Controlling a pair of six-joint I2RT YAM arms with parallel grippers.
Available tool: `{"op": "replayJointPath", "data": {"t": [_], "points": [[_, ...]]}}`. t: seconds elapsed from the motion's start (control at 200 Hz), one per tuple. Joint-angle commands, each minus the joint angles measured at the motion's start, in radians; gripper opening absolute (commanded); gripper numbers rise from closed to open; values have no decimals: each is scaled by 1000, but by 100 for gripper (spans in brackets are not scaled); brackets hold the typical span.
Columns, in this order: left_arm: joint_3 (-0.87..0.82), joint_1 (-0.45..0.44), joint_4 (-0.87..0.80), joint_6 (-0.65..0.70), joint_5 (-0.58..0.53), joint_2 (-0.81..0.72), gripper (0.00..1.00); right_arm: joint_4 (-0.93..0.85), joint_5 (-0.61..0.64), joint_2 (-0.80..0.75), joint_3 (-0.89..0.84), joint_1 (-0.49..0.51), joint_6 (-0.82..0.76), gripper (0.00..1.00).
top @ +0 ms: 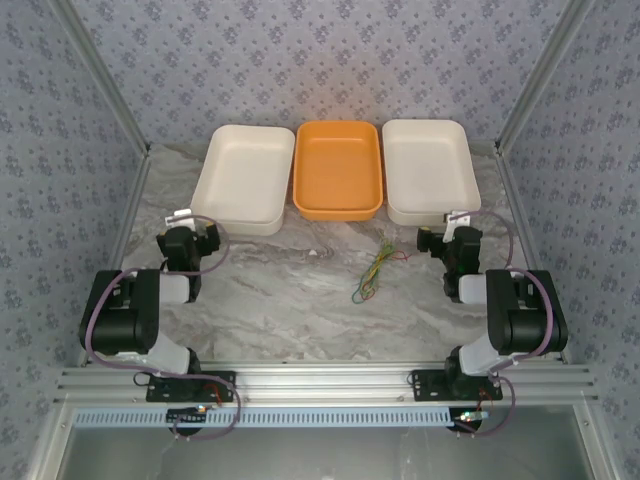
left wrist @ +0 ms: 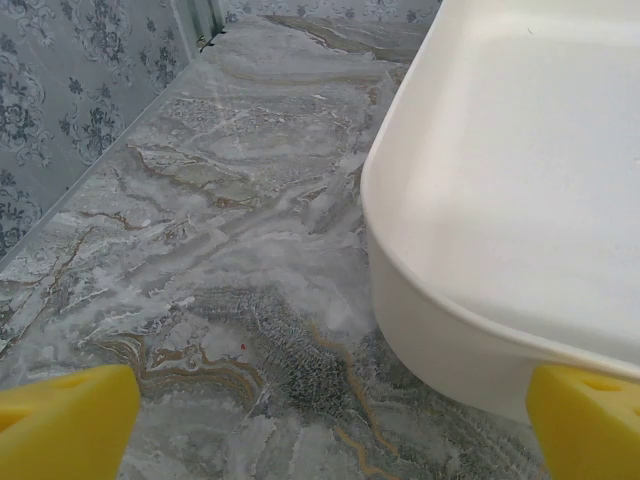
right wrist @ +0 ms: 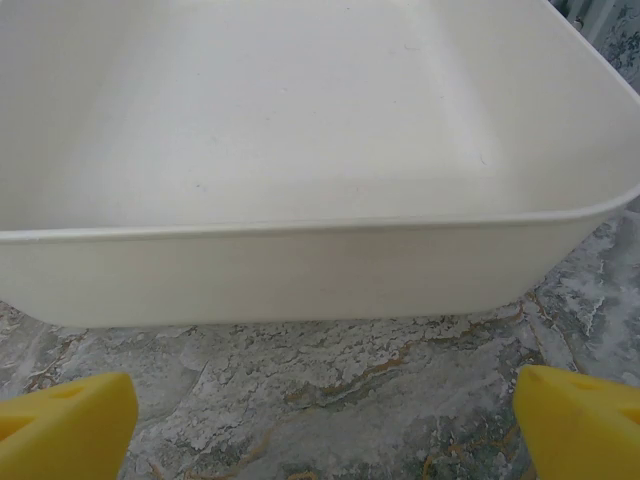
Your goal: Untangle the cables
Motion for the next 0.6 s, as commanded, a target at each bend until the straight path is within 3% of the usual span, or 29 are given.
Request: {"op": "replayJointPath", "data": {"t": [0.0,0.325,0.46,0.595], "points": [[-7,-4,42,8,-12,1,99,0,-6,3,19,-5,-18,99],[-4,-4,36,11,-2,1,99,0,-6,0,19,-5,-18,99],[16,8,-2,42,122,2,99,0,-6,0,19,-5,-18,99],[18,10,-4,43,127,2,99,0,-7,0,19,-5,-18,99]]}}
